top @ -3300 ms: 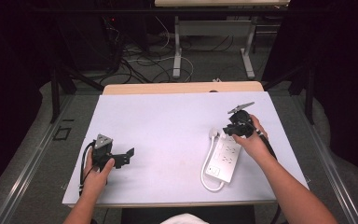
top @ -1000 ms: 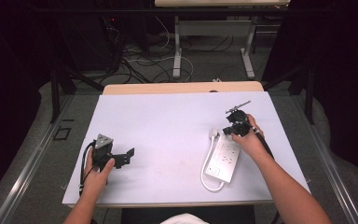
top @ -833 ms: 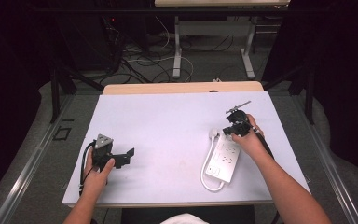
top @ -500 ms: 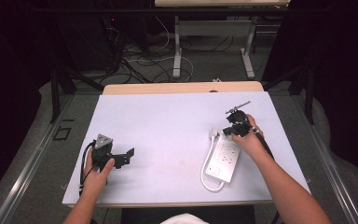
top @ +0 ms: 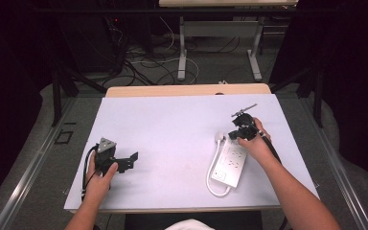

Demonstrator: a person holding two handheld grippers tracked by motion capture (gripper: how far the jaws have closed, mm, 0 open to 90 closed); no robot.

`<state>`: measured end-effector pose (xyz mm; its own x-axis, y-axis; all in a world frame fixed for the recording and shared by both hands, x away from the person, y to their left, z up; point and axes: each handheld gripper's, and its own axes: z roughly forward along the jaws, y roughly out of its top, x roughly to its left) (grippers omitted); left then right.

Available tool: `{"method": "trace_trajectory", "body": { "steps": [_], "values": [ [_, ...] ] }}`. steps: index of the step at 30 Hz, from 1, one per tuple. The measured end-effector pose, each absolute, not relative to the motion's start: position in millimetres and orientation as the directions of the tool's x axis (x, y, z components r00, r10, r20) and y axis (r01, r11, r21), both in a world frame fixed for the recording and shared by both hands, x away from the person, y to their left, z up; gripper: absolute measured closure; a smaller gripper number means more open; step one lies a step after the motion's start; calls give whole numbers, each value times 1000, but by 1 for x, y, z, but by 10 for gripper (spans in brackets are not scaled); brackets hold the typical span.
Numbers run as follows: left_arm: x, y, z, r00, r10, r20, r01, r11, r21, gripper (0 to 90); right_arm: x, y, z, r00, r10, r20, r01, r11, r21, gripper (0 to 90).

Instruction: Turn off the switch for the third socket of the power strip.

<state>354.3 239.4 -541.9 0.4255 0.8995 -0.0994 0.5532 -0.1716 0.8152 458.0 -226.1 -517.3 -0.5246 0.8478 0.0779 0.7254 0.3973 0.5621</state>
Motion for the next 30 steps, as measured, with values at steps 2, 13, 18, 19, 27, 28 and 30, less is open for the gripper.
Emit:
{"method": "trace_trajectory", "body": {
  "steps": [2, 13, 18, 19, 27, 28, 30],
  "values": [
    [354, 239, -542, 426, 899, -101, 553, -171, 815, 5, 458, -226, -517, -533, 843, 72, 720, 407, 563, 830],
    [354, 239, -542, 425, 900, -100, 553, -171, 816, 5, 457, -226, -515, -535, 842, 68, 710, 405, 575, 746],
    [354, 239, -542, 425, 899, -100, 553, -171, 815, 5, 457, -226, -514, -536, 843, 53, 699, 408, 587, 681],
    [354, 239, -542, 425, 899, -101, 553, -171, 815, 5, 457, -227, -514, -542, 839, 48, 693, 414, 590, 671],
    [354, 239, -542, 425, 899, -100, 553, -171, 816, 5, 456, -226, -514, -542, 839, 51, 693, 412, 591, 596],
    [354, 239, -542, 425, 899, -101, 553, -170, 816, 5, 456, -227, -514, -545, 838, 42, 689, 418, 592, 587],
    [354, 239, -542, 425, 900, -101, 553, -169, 816, 5, 455, -227, -514, -545, 837, 39, 685, 418, 596, 571]
  ]
}}
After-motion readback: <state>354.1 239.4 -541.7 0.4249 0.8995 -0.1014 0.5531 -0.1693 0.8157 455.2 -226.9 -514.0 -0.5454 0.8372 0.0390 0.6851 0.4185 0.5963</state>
